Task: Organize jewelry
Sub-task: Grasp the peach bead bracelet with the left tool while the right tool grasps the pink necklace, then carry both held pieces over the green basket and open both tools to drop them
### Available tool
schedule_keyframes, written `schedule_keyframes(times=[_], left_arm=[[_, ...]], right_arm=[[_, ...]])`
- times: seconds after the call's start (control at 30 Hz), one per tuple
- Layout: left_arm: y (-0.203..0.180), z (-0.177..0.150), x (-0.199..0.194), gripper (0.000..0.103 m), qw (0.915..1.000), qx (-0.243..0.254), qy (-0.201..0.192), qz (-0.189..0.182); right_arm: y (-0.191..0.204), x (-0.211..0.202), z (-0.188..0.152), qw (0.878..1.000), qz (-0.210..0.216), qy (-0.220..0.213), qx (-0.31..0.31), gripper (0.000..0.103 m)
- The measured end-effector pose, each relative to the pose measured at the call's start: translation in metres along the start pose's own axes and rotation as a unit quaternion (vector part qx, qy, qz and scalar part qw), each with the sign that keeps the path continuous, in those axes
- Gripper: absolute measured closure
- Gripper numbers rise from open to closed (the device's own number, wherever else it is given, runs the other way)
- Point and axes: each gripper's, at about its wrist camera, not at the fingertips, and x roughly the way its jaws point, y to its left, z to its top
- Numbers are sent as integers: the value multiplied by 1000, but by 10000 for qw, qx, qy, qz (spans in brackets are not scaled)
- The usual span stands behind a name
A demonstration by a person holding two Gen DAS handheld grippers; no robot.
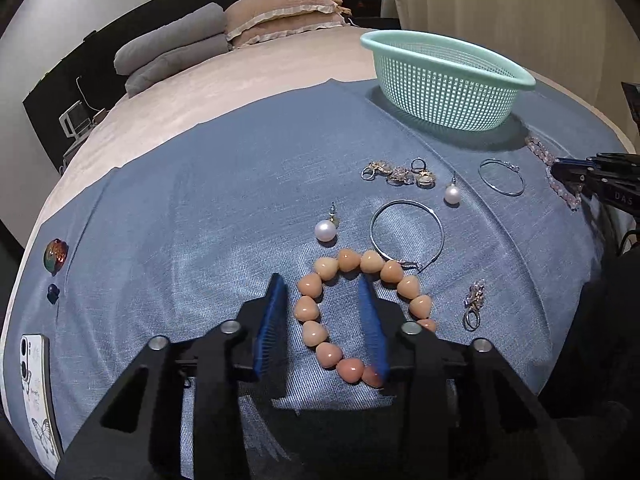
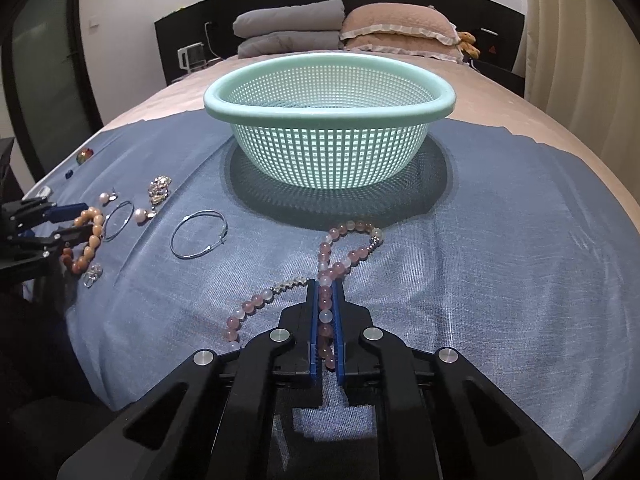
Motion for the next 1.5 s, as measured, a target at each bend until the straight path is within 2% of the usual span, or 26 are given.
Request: schedule_keyframes(times=[0.07,0.13,0.23,0.37,0.67,1.0,1.1,1.3,1.5], left_arm=[[8,0,-1,91,9996,-223,30,-144],[17,0,-2,91,9980,-510,49,-377],[18,-1,-5,91,9967,-614,117,-521],[15,1,-15,91,9967,-560,175,-560],[13,25,-59,91,9970,-559,-116,-523],[12,90,-94,91,9965,-218,-611,-522],[5,118,-95,91,9950,-80,-673,-731],[-20,171,-80,91,9914,183,-779,-1034],[-40,209,-42,91,9883,433,-709,-1281]], right_arm=[[-3,-4,1,9998,161,13,124,97],[-1,-8,2,9997,211,-36,144,97],[4,-18,7,9996,224,-145,91,97],[8,-35,17,9992,240,-321,17,97],[14,-84,47,9964,160,-788,-256,97],[21,-129,104,9881,51,-1399,-643,97],[20,-131,122,9867,75,-1471,-687,97],[17,-122,153,9853,74,-1498,-818,97],[5,-89,169,9872,121,-1381,-783,97]])
